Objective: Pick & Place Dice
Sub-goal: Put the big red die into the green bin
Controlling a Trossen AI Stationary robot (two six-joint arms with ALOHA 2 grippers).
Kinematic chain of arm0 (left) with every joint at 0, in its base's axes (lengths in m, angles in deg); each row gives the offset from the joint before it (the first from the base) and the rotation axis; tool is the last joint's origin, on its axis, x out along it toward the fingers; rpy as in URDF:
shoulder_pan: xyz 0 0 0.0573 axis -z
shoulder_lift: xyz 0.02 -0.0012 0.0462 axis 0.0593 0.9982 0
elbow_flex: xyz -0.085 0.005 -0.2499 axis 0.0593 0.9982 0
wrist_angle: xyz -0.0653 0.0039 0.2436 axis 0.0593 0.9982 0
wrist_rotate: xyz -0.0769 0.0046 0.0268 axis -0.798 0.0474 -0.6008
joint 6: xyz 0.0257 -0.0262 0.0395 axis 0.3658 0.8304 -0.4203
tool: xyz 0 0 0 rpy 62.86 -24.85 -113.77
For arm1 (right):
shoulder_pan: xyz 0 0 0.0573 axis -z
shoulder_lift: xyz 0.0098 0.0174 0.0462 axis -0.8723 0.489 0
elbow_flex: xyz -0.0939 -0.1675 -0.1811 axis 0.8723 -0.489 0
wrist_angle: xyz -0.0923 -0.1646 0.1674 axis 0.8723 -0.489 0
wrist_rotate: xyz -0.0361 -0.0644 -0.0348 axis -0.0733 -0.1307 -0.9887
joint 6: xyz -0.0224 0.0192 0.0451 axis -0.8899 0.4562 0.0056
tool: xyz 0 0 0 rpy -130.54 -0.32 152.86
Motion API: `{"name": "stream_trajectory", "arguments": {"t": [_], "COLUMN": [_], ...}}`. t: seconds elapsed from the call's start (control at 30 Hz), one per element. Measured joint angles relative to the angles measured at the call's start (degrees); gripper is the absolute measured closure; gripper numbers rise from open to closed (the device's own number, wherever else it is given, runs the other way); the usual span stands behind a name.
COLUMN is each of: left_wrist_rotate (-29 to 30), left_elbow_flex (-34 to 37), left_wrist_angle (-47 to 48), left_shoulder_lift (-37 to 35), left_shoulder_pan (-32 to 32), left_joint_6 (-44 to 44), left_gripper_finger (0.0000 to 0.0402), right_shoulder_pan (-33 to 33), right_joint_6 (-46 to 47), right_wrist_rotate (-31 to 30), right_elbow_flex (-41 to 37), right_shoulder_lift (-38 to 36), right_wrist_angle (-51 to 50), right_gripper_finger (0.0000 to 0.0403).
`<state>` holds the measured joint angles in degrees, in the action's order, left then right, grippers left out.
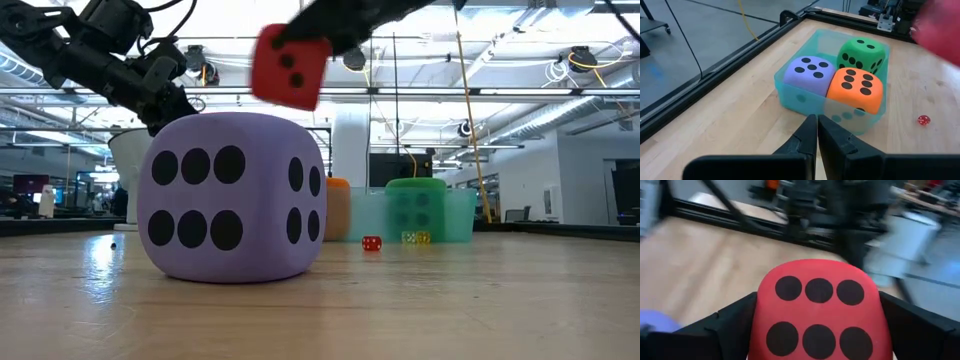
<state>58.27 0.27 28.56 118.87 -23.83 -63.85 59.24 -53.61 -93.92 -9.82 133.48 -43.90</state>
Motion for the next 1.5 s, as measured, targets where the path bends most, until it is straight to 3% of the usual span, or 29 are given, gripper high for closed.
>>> {"name": "stream_trajectory", "arguments": {"t": [0.23,0.5,0.77,1.03,1.3,1.5], "left_wrist_rotate": [0.0,0.0,0.02,0.04,0.04,0.04], "left_elbow_flex": [0.02,0.02,0.02,0.02,0.02,0.02], "left_wrist_angle": [0.01,0.0,-0.03,-0.02,-0.02,-0.02], "left_shoulder_lift": [0.0,0.0,0.0,0.0,0.0,0.0], "left_shoulder_pan": [0.0,0.02,0.04,0.04,0.1,0.15], "left_joint_6": [0.26,0.07,-0.49,-0.54,-0.5,-0.5], "left_gripper_finger": [0.0376,0.0376,0.0376,0.0376,0.0376,0.0376], "right_shoulder_pan": [12.12,23.52,27.7,29.74,29.65,29.65], "right_joint_6": [-3.65,-5.15,-14.32,-12.75,-13.27,-11.91], "right_wrist_rotate": [1.33,12.1,14.75,19.8,19.76,19.63], "right_elbow_flex": [0.07,-2.89,-8.48,-11.64,-14.26,-16.1], "right_shoulder_lift": [-7.86,-4.58,-0.18,2.4,6.52,6.21], "right_wrist_angle": [-10.53,-14.59,-10.69,-4.79,2.42,6.73], "right_gripper_finger": [0.0044,0.0044,0.0042,0.0042,0.0038,0.0008]}}
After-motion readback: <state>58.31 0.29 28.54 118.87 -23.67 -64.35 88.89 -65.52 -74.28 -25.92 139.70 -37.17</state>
